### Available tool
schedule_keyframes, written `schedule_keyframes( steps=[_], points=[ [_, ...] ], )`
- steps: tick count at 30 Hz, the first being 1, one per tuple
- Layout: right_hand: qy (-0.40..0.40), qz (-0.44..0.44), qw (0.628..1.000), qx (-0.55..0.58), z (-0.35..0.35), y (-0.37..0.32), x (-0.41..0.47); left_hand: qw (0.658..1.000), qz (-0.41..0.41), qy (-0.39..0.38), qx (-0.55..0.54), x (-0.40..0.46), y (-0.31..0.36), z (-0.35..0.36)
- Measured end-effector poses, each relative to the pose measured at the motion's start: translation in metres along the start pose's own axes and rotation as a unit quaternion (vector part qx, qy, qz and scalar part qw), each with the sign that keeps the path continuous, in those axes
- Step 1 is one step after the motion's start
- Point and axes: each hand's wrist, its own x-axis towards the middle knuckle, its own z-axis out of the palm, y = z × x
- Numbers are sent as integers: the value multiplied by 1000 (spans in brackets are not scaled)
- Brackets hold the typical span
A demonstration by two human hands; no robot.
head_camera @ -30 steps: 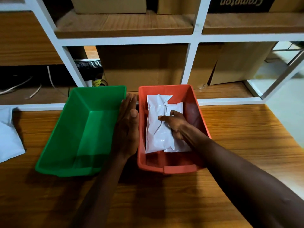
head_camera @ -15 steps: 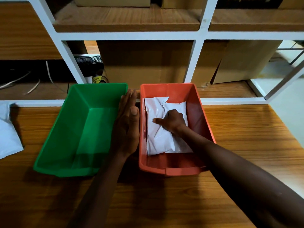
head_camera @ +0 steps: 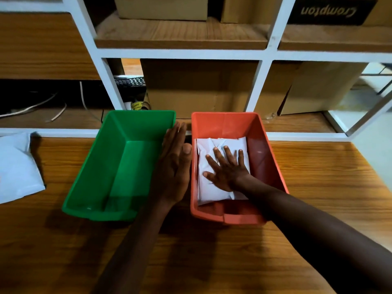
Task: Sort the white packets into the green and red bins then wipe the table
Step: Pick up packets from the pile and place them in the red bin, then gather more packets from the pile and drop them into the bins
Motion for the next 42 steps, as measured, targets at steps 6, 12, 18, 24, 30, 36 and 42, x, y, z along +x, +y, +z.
schedule_keyframes(
  steps=[6, 12, 18, 24, 30, 36, 42],
  points=[
    [26, 11, 997, 69, -18, 4, -9, 999, 14, -20, 29, -11, -12, -22],
    [238, -28, 952, 192, -56, -11, -73, 990, 64, -30, 124, -34, -14, -46],
    [465, -89, 846, 247, -66, -76, -160, 977, 91, 32, 192, -95, -2, -88],
    [472, -150, 803, 331, -28, -165, -218, 966, 49, 62, 246, -194, 1, -148],
    [379, -180, 819, 390, -4, -254, -235, 951, -60, 92, 288, -285, -17, -220],
    [315, -207, 829, 412, -1, -359, -239, 931, -134, 158, 300, -347, -45, -284],
    [306, -198, 827, 428, -8, -476, -199, 921, -182, 186, 288, -364, -106, -373]
  ],
)
